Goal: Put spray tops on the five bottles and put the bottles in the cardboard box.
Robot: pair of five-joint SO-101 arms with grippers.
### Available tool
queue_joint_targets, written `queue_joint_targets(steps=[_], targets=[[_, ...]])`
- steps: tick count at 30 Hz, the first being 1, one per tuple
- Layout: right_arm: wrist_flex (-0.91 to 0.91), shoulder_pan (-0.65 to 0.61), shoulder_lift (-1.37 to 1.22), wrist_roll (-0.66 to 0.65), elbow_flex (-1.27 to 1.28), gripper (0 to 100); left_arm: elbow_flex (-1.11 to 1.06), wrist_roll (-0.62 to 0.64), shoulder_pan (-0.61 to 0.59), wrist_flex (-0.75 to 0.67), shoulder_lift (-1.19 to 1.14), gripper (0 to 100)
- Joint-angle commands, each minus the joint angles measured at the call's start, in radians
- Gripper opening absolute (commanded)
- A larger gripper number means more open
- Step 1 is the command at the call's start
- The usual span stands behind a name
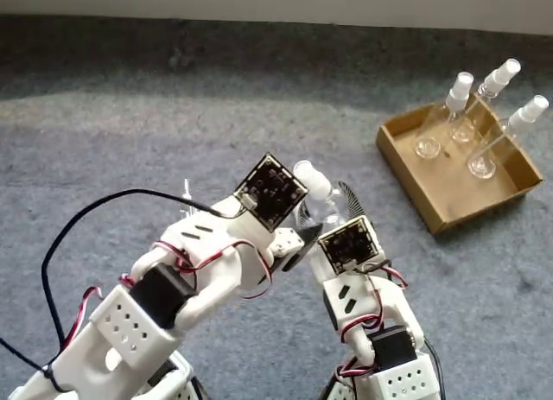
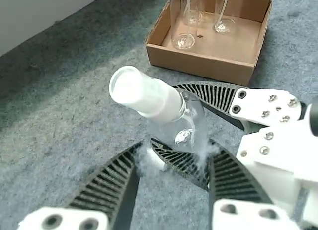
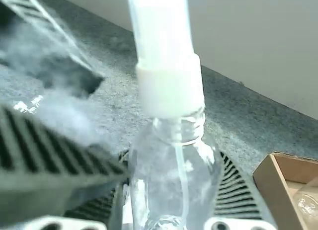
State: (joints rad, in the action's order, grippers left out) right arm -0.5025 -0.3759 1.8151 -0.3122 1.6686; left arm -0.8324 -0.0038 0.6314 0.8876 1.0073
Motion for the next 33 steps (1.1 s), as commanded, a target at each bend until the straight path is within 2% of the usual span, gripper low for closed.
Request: queue_joint_targets(steps=[1,5,16,18,21,23,25,29,33], targets=[[0.001,0.013,0.015,-0.006,0.116,12.7,0.050,-0.009,-0.010,0.052,0.137,17],[0.001,0.013,0.015,-0.006,0.116,12.7,0.051,-0.005,-0.012,0.124,0.209,17],[0.001,0.099,0.015,-0.005,0.110,12.6,0.050,-0.003,-0.260,0.305,0.409,17],[-0.001,0.101,0.015,-0.005,0.108,12.6,0.050,-0.003,-0.291,0.331,0.435,13],[-0.001,0.130,0.015,-0.005,0.108,12.6,0.050,-0.003,-0.338,0.354,0.461,1],[-0.001,0.165,0.015,-0.005,0.108,12.6,0.048,-0.003,-0.375,0.371,0.469,2],[-0.001,0.199,0.015,0.014,0.105,12.6,0.048,-0.003,-0.397,0.396,0.469,4],[-0.010,0.260,0.004,0.052,0.045,12.6,0.048,-0.003,-0.409,0.468,0.473,0],[-0.125,0.297,0.004,0.055,-0.077,12.7,0.048,-0.003,-0.409,0.551,0.475,1]])
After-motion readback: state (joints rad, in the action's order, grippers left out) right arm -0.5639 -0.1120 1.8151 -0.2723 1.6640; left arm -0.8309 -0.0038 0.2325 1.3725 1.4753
